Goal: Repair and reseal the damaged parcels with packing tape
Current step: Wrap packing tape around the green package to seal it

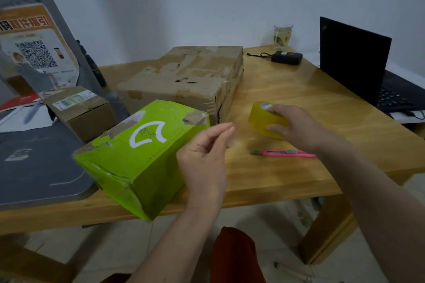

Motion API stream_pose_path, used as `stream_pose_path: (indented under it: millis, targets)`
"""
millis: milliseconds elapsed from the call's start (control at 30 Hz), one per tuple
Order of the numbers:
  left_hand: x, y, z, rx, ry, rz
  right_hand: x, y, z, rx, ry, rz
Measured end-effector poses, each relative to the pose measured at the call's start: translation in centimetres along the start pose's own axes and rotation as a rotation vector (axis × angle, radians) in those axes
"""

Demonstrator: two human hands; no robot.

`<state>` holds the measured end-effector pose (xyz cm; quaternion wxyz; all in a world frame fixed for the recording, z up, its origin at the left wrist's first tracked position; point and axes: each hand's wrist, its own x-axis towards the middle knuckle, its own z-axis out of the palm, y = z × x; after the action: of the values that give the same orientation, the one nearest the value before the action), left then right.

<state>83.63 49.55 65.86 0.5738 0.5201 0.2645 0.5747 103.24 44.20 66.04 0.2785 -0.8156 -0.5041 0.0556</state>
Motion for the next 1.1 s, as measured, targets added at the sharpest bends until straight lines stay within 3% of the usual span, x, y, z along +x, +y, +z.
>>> stream_pose_path:
  millis: [400,600,767,900,1000,1100]
  targets:
    - [-0.2,-5.5,-1.1,0.143,0.078,-0.091,1.6,0.2,2.7,-0.158,-0.017,-0.028]
    - [-1.3,-6.5,-1.0,0.198,0.096,-0.036,-2.6,0.0,3.3,-0.197,0.362,-0.133]
    - [-2.1,-7.0,-0.8,0.275,0.116,0.001,-4.7,0.7,4.2,-0.286,0.053,-0.049]
    - [-2.1,-7.0,-0.9,0.346,0.12,0.048,-5.2,0.3,2.5,-0.107,-0.115,0.002]
    - [-2.2,-6.6,-0.8,0.377,0.124,0.063,-5.7,-0.4,2.0,0.07,-0.048,-0.019]
    - [-2.3,-6.8,-0.7,0.354,0.132,0.026,-5.6,-1.1,2.8,0.014,0.14,-0.006]
